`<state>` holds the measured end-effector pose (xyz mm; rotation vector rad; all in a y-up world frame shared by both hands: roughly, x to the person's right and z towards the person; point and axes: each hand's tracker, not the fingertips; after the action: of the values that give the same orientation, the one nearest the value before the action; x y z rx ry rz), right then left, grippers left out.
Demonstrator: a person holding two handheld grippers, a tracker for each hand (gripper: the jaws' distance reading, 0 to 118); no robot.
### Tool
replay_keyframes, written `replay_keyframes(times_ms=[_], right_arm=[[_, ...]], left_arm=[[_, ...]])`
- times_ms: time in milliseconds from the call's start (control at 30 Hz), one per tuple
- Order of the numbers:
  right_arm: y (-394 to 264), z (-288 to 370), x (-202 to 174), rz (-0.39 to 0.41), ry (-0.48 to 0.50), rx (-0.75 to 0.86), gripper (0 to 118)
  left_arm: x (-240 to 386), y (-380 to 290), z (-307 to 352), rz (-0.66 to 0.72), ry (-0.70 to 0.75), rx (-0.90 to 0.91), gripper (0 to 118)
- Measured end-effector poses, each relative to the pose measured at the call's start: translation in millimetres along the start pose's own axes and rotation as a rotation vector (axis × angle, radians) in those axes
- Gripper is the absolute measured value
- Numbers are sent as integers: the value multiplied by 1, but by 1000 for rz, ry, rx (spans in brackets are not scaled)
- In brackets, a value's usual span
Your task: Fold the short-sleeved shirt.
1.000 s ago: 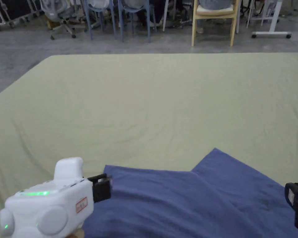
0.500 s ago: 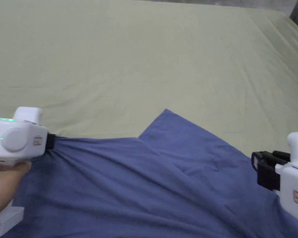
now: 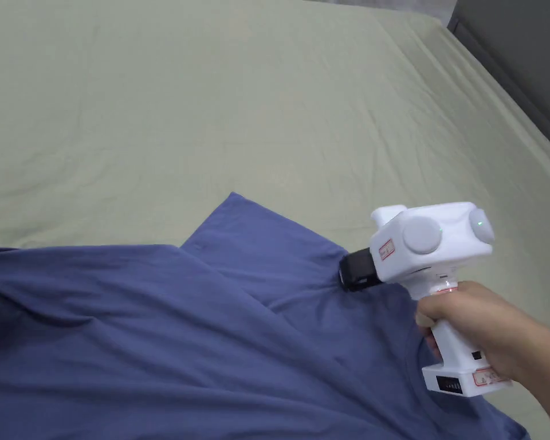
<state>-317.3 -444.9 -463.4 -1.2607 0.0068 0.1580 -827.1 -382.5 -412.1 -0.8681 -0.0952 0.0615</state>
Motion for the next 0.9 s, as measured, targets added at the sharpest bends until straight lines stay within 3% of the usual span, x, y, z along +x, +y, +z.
replay_keyframes(times_ms=[33, 67, 100, 133, 167, 200, 233, 267, 367, 467, 600, 667, 767, 900], right_arm=[[6, -17, 17, -9, 39, 9, 100], [3, -4, 16, -28, -4, 82, 100], [1, 2, 11, -30, 12, 69, 85], [-2, 7, 5, -31, 18, 85, 63], [-16, 34, -13, 9, -72, 147, 39], [-24, 41, -23, 67, -87, 184, 3], [-30, 49, -30, 108, -44, 196, 3], [-38, 58, -35, 84, -51, 194, 3], [-36, 80, -4, 26, 21, 310, 3], [-37, 140, 21, -37, -41, 504, 3], [-21, 242, 43, -78, -83, 693, 3], [-7, 287, 56, -64, -106, 759, 3], [13, 348, 55, -12, -247, 865, 3], [54, 406, 67, -37, -223, 914, 3]], left_arm=[[-1, -2, 0, 2, 8, -3, 0], [-2, 2, 7, -45, 73, 28, 0], [-2, -1, 8, -23, 71, 23, 0], [-2, -4, 9, -7, 68, 22, 0], [-2, -7, 11, 11, 68, 23, 0], [-11, -6, 9, 36, 62, 12, 0], [-12, -8, 12, 48, 62, 15, 0], [-13, -9, 15, 63, 61, 19, 0], [-17, -12, 33, 161, 18, 52, 0], [-20, 1, 62, 230, -18, 88, 0], [-11, 52, 113, 162, 13, 198, 0], [-9, 89, 145, 150, 6, 274, 0], [-9, 144, 187, 168, -7, 374, 0], [-7, 217, 233, 177, -25, 468, 0]])
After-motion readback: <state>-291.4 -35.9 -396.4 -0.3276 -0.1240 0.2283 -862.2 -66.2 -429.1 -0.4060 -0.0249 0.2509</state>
